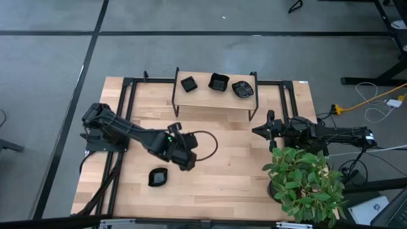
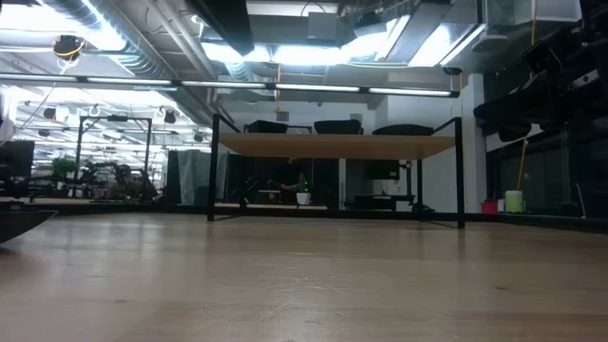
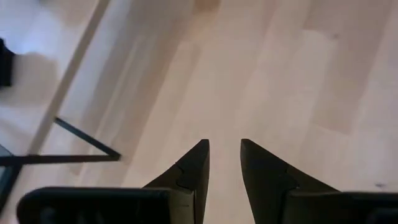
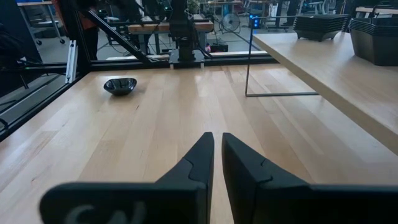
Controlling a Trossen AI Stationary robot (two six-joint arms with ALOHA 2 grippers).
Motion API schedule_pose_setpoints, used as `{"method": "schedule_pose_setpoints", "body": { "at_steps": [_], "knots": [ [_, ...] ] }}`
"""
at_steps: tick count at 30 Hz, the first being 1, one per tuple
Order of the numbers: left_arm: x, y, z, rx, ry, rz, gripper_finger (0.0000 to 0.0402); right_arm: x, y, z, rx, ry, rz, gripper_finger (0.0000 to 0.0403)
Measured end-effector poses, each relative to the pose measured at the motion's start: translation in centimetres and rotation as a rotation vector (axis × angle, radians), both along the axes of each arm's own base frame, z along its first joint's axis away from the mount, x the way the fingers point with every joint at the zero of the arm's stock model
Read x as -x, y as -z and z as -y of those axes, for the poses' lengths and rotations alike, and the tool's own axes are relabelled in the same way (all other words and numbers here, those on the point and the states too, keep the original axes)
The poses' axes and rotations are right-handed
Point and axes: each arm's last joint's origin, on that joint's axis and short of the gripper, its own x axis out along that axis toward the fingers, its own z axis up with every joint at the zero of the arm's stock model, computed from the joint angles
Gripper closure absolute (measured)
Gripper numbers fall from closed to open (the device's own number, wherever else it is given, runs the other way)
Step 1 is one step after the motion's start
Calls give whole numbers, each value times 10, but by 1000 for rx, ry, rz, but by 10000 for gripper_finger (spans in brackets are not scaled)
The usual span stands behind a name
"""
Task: Pick & Place Mini shaped plates
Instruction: Stack the leaf-shaped plate on top of the leaf-shaped plate on the shelf
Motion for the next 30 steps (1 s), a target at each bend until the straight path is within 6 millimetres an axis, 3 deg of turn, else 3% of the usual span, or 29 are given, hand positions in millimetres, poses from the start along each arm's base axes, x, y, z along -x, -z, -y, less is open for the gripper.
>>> {"method": "schedule_pose_setpoints", "body": {
  "at_steps": [18,24,30],
  "knots": [
    [31,5,73,278,-87,85,322,0,0,0,0,0,0,369],
    [33,27,100,319,-116,48,320,0,0,0,0,0,0,369],
    [33,60,128,462,-177,-106,318,0,0,0,0,0,0,369]
  ]
}}
